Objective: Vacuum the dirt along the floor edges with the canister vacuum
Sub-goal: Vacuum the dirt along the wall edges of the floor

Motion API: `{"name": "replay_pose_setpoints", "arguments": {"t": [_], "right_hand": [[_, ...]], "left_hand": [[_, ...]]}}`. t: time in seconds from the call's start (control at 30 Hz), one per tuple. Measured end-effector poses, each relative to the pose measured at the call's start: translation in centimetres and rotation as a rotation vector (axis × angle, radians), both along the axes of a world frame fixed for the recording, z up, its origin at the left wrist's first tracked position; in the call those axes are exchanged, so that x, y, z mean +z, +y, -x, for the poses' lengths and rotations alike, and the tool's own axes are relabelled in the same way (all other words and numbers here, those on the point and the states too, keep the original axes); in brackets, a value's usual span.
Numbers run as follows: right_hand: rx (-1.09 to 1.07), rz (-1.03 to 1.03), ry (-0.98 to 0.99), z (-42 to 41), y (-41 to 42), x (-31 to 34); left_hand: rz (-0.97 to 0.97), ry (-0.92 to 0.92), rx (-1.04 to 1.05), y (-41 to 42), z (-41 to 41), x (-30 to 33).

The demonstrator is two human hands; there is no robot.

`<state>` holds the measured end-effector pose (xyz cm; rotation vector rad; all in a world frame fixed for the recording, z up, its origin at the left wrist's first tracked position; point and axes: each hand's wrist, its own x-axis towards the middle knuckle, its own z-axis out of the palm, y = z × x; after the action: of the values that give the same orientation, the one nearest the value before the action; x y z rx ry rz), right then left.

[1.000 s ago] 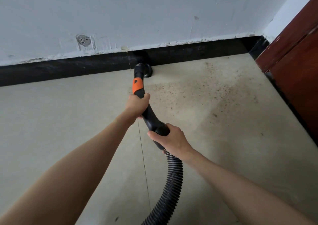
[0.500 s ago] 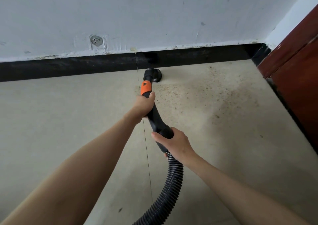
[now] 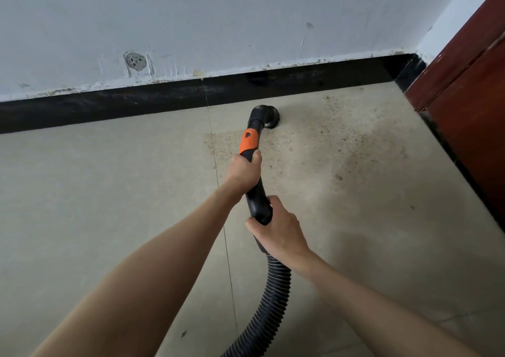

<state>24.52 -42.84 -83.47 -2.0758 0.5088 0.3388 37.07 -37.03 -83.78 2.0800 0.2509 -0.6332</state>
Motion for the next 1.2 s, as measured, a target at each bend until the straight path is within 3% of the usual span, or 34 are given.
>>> {"name": "replay_pose_setpoints", "arguments": {"t": [0.33, 0.47, 0.57, 0.77, 1.2], "right_hand": [[0.326, 0.025, -0.024, -3.6, 4.0, 1.1], [0.435, 0.037, 0.016, -4.1, 5.4, 2.0], [0.452, 0.055, 0.030, -1.9, 5.8, 1.8], [0.315, 0.091, 0.004, 2.0, 5.7, 0.9], [0.092, -0.129, 0.104, 0.9, 2.8, -1.0]], "left_hand": [[0.161, 0.075, 0.326, 8.7, -1.5, 1.2], [0.094, 0.059, 0.418, 10.5, -0.7, 1.6], [0.013, 0.039, 0.378, 10.9, 1.3, 1.1], [0.062, 0.005, 0.249, 9.5, 4.0, 0.7], [-0.068, 0.001, 0.008, 4.4, 2.6, 0.2]]}}
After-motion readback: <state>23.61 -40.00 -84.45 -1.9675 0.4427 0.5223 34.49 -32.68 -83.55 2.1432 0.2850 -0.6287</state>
